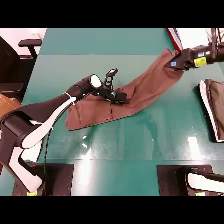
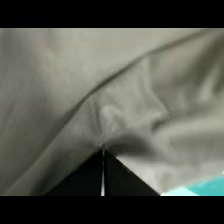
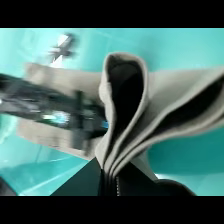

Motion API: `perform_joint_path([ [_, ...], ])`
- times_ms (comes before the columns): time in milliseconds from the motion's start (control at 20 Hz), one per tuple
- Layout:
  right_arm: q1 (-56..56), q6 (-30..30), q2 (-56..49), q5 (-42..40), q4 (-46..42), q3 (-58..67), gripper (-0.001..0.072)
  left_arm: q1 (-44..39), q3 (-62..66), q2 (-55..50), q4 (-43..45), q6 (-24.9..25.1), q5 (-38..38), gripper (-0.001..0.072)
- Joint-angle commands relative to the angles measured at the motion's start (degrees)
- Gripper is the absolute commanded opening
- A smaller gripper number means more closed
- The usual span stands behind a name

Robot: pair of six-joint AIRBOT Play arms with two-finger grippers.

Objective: Fold the shirts.

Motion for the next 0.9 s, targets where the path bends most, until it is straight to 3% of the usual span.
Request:
perform_joint_path([
  [0,4.92,1.27,0.52,-1.27,3.78,2.78,0.0022,-0.48,0.83,-0.94,0.02,-1.11,1.25,0.0029],
  [350,11.06,1.22,0.52,-5.07,7.04,2.75,0.0022,3.89,7.50,2.10,3.56,-0.83,-4.70,0.0029],
  [600,21.38,0.85,-0.96,-12.48,8.31,2.71,0.0023,17.81,7.91,17.42,15.78,-2.64,-10.36,0.0030],
  [750,33.11,-3.89,-6.97,-21.53,16.37,2.78,0.0024,26.56,7.91,27.85,21.31,-2.62,-12.07,0.0030],
  [800,37.33,-7.67,-9.70,-24.30,19.87,2.78,0.0068,28.85,7.91,30.62,22.69,-2.62,-12.26,0.0030],
  [850,40.87,-11.32,-12.17,-25.99,23.02,2.84,0.0258,31.06,7.91,33.22,23.74,-2.62,-12.66,0.0030],
])
